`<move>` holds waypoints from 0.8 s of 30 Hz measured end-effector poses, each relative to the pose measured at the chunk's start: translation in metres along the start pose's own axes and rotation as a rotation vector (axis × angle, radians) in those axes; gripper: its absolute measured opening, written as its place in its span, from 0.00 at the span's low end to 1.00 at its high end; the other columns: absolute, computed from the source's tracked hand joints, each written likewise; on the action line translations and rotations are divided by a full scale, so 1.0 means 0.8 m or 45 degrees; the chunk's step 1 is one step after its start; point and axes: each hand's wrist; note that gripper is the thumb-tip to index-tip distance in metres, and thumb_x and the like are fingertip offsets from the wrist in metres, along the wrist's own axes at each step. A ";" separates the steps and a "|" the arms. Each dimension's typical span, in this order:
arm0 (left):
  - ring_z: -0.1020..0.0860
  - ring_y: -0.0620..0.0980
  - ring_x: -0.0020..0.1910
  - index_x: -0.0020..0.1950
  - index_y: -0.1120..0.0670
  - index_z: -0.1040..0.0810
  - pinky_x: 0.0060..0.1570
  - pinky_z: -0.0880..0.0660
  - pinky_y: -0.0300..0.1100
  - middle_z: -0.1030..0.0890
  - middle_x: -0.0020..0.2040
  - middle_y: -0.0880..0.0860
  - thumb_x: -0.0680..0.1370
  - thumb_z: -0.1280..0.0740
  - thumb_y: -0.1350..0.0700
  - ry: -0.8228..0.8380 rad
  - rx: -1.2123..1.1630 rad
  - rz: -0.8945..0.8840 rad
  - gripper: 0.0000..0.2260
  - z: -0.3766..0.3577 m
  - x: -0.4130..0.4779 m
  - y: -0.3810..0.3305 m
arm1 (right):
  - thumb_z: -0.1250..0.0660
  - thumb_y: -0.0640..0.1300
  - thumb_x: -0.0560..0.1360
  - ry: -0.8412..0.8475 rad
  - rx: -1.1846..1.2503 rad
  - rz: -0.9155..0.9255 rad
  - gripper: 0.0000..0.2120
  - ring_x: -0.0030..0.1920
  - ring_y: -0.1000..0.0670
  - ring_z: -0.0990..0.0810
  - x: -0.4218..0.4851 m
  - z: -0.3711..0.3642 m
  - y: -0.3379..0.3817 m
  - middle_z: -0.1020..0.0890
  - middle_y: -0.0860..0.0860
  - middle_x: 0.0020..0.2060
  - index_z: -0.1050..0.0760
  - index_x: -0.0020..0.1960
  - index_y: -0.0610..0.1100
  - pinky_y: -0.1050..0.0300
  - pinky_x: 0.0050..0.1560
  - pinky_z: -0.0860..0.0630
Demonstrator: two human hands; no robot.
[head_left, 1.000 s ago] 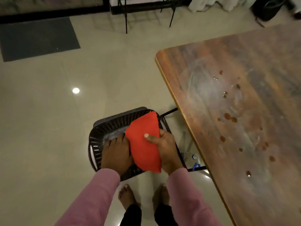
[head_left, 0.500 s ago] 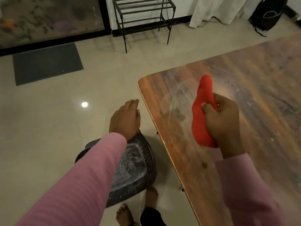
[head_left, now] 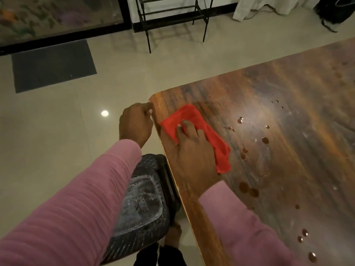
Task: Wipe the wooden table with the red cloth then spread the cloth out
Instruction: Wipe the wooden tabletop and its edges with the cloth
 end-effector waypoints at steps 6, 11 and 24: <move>0.20 0.53 0.52 0.55 0.58 0.17 0.55 0.29 0.39 0.17 0.54 0.54 0.78 0.34 0.63 0.032 -0.245 0.101 0.09 0.004 0.010 0.006 | 0.44 0.53 0.74 0.047 -0.188 -0.367 0.24 0.70 0.37 0.40 0.032 0.020 -0.058 0.34 0.47 0.70 0.30 0.69 0.49 0.37 0.66 0.41; 0.19 0.52 0.52 0.54 0.57 0.17 0.54 0.27 0.38 0.16 0.52 0.55 0.76 0.33 0.64 0.031 -0.305 0.124 0.09 0.006 0.013 0.008 | 0.46 0.54 0.76 0.057 -0.086 -0.303 0.24 0.69 0.36 0.39 0.071 0.007 -0.007 0.36 0.46 0.71 0.32 0.70 0.49 0.35 0.66 0.39; 0.19 0.54 0.43 0.52 0.57 0.16 0.47 0.21 0.48 0.16 0.48 0.56 0.79 0.36 0.64 0.118 -0.200 -0.041 0.09 0.016 0.011 0.011 | 0.44 0.44 0.77 -0.021 -0.062 -0.372 0.20 0.66 0.37 0.36 0.086 0.017 -0.010 0.33 0.46 0.69 0.27 0.67 0.46 0.38 0.66 0.35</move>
Point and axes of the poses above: each hand's wrist, its own x-axis towards the middle knuckle, its own z-axis out of the back of the hand, y = z × x
